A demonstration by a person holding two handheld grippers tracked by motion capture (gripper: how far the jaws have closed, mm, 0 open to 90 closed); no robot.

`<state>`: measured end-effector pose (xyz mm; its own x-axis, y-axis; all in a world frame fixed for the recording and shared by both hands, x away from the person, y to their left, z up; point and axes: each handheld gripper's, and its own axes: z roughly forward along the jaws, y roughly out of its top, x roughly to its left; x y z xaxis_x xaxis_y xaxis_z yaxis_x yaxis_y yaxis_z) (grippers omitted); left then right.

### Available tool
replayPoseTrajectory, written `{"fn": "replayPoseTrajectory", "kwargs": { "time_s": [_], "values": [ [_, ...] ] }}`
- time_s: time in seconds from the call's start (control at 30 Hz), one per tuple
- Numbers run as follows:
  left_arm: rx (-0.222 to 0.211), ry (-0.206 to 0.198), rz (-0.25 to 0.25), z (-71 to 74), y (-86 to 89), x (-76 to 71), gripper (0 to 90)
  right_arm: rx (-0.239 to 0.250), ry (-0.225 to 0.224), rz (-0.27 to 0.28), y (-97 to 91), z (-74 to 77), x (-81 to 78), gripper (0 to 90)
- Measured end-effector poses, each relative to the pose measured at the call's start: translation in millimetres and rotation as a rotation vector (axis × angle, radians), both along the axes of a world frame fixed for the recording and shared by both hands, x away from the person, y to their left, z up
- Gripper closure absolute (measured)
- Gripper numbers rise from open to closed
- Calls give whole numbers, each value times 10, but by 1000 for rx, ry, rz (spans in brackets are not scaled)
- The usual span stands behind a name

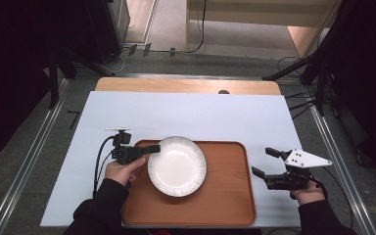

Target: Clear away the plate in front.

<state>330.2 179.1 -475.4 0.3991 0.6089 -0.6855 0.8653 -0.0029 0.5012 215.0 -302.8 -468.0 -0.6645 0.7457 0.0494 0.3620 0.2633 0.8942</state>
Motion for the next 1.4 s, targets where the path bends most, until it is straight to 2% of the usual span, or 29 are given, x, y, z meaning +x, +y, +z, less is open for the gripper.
{"fn": "replayPoseTrajectory", "kwargs": {
  "time_s": [0.07, 0.23, 0.37, 0.5, 0.6, 0.83, 0.93, 1.3, 1.33, 1.4],
  "values": [
    [11, 5, -19, -38, -61, -10, 797, 1, 0, 1, 1, -1, 1, 166],
    [4, 10, -30, -76, -107, -4, 800, 3, 0, 2, 7, 0, -2, 166],
    [15, 16, -37, -123, -143, -3, 811, -4, 0, 7, 11, -4, 0, 166],
    [39, 10, -47, -140, -175, -5, 821, -5, 1, 9, 15, -7, 1, 166],
    [79, -3, -63, -152, -217, -14, 829, -10, 2, 10, 18, -11, 3, 166],
    [100, -14, -76, -174, -246, -15, 835, -12, 3, 13, 27, -13, 1, 166],
    [136, -24, -86, -184, -253, -13, 839, -10, 11, 16, 30, -13, -1, 166],
    [169, -34, -100, -202, -264, -9, 817, -19, 11, 20, 35, -20, 3, 166],
    [182, -30, -112, -213, -267, -4, 809, -19, 12, 20, 36, -20, 3, 166],
    [178, -18, -115, -221, -259, 2, 808, -21, 19, 23, 35, -20, 2, 166]
  ]
}}
